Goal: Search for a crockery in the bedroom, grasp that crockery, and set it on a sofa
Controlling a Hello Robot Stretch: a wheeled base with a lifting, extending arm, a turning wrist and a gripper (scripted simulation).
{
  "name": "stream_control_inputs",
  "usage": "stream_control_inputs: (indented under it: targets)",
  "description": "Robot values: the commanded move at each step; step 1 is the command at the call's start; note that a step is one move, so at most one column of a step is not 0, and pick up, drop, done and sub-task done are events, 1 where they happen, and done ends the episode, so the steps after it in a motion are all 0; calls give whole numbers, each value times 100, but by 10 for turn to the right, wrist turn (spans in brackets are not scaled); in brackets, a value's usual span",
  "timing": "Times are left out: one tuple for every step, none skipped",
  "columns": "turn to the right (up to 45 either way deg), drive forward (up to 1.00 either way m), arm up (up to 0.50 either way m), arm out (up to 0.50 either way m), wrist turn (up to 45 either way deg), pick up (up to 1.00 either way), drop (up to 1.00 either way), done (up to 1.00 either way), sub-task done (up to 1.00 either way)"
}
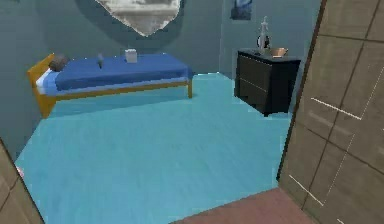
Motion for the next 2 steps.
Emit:
stream_control_inputs:
  targets:
    - [450,0,0,0,0,0,0,0,0]
    - [240,0,0,0,0,0,0,0,0]
